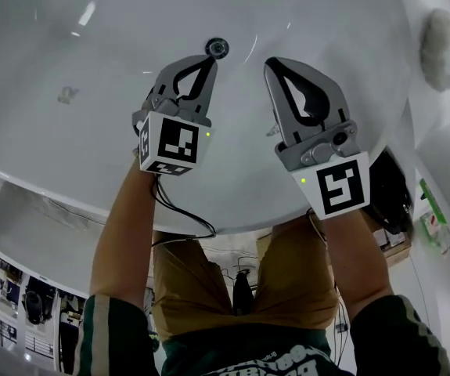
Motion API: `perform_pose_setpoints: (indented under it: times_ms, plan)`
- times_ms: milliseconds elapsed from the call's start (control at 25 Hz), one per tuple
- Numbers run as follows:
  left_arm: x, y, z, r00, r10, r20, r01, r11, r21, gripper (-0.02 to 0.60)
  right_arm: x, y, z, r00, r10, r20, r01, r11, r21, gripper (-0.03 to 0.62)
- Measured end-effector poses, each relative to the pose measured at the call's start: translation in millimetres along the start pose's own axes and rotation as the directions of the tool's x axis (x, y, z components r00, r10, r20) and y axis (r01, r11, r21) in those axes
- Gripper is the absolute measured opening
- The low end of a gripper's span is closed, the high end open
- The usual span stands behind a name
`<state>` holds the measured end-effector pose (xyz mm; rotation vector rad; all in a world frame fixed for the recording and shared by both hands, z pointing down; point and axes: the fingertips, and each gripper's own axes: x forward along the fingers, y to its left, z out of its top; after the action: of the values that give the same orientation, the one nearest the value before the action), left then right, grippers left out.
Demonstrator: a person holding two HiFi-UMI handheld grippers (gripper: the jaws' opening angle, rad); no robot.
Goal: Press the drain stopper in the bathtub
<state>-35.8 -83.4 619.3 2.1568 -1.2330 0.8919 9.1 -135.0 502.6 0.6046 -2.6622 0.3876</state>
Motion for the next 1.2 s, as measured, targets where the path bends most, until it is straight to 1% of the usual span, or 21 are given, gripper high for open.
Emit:
perform_pose_setpoints:
  times_ms: [120,200,440,600,720,920,1080,1200]
  plan:
    - [15,0,-18,1.0,0.005,-0.027,-0.006,1.0,-0.02,0.008,12,0,-23,0.999,0.021,-0.025,-0.021,1.0,0.016,0.014]
    - [25,-1,-30,0.999,0.015,-0.04,-0.016,0.999,-0.037,0.008,19,-3,-35,0.999,0.013,-0.042,-0.012,0.999,0.03,0.014]
    - [60,3,-72,0.993,0.025,-0.113,-0.029,0.999,-0.033,0.008,34,-7,-56,0.999,-0.004,-0.05,0.008,0.997,0.078,0.014]
    - [78,-3,-86,0.987,0.018,-0.16,-0.025,0.999,-0.042,0.008,32,-11,-71,0.997,-0.015,-0.073,0.022,0.995,0.096,0.014]
    - [90,-2,-94,0.982,0.014,-0.188,-0.023,0.999,-0.045,0.008,36,-18,-78,0.997,-0.047,-0.061,0.055,0.989,0.139,0.014]
    - [108,-10,-112,0.969,-0.003,-0.249,-0.004,1.0,-0.024,0.008,33,-21,-83,0.995,-0.058,-0.083,0.072,0.983,0.167,0.014]
    - [125,-10,-123,0.964,-0.02,-0.266,0.018,1.0,-0.007,0.008,32,-27,-87,0.993,-0.07,-0.099,0.088,0.979,0.183,0.014]
    - [135,-11,-137,0.952,-0.02,-0.304,0.026,1.0,0.015,0.008,30,-33,-90,0.99,-0.089,-0.111,0.111,0.973,0.202,0.014]
